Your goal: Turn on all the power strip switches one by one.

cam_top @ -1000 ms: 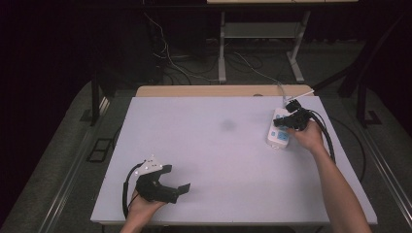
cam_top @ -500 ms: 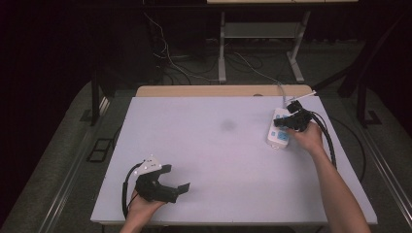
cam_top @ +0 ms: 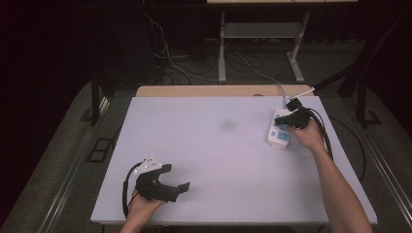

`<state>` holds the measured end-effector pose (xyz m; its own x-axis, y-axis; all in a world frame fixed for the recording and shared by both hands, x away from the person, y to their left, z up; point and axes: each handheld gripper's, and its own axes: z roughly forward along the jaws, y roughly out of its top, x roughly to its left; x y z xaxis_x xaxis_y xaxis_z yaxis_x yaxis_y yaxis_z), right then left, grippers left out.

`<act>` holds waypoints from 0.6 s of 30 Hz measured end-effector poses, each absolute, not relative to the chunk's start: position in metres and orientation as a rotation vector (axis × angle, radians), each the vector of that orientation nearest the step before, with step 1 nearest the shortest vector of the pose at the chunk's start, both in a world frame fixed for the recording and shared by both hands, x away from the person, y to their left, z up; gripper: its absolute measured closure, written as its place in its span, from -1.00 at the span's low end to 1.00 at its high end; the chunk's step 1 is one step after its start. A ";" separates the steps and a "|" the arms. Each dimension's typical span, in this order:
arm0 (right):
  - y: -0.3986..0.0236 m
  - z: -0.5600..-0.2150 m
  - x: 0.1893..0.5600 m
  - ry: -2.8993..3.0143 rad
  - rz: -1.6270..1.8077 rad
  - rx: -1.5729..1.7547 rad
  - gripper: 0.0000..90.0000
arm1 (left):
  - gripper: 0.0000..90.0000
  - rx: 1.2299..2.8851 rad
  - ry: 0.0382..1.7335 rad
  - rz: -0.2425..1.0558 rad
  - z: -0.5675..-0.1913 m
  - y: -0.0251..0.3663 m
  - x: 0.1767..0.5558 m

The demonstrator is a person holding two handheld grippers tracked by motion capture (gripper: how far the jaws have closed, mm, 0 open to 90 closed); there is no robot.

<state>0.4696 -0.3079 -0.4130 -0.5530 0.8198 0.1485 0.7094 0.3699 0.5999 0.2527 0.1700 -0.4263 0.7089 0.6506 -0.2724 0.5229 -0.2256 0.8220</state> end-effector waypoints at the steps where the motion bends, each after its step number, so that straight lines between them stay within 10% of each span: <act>1: -0.309 -0.412 0.470 2.449 0.943 1.383 1.00 | -1.00 1.891 0.912 0.155 -0.426 0.170 0.253; 18: -0.323 -0.384 0.490 2.384 0.956 1.431 1.00 | -1.00 1.887 0.915 0.168 -0.425 0.171 0.252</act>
<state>0.4902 -0.3233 -0.3837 -0.5108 0.8463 0.1512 0.7165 0.3219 0.6189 0.2518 0.1712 -0.4250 0.7049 0.6574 -0.2664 0.5198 -0.2233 0.8246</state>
